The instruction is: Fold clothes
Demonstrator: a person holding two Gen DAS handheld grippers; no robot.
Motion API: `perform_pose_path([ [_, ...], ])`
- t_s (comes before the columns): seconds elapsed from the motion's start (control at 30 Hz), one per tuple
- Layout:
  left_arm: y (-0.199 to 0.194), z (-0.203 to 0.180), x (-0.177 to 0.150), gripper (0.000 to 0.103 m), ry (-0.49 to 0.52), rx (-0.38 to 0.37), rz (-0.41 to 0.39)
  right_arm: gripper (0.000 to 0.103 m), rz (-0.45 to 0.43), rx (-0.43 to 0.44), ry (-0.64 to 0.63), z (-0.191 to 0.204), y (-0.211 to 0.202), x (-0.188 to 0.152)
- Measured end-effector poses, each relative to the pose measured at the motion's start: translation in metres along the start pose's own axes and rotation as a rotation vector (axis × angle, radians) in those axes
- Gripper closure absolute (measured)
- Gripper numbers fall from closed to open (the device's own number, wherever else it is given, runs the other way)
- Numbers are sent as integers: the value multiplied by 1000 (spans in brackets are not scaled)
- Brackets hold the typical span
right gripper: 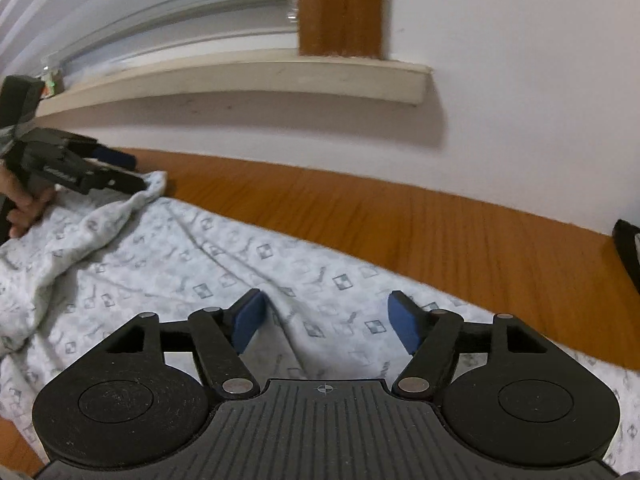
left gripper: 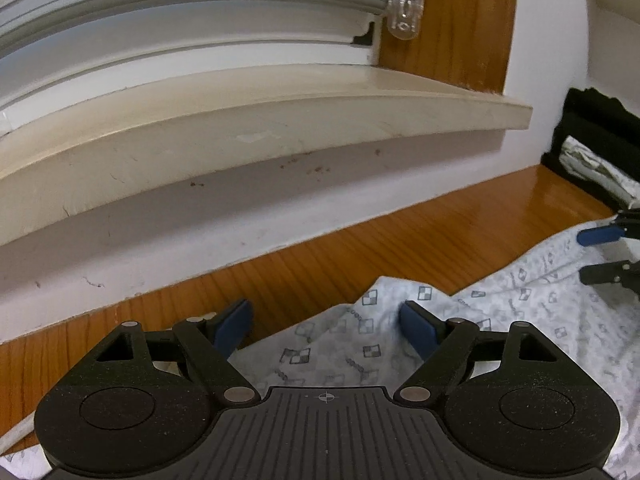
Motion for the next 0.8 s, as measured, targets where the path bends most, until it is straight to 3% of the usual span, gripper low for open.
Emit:
perform_pose_path([
  [0.23, -4, 13, 2, 18, -95, -25, -25, 31, -14, 15, 10, -7, 8, 2],
  [0.53, -9, 7, 3, 14, -67, -9, -38, 27, -26, 6, 8, -7, 5, 3],
  [0.6, -15, 6, 5, 12, -61, -25, -68, 26, -26, 5, 11, -9, 8, 3],
  [0.67, -26, 4, 7, 0, -46, -44, -118, 25, -34, -9, 2, -8, 8, 4],
  [0.8, -52, -5, 14, 0, 2, -65, -193, 14, -83, -77, -41, -4, 2, 6],
])
Point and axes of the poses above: each gripper's, at about its wrist camera, not at the fingertips, and y roughly the way its jaws point, z to its left, x to its top, the point moved 4 cm from there along y, roughly the way its jaws point, and after that the axes turned 9 degrees about -z, right-handed, at the moved point
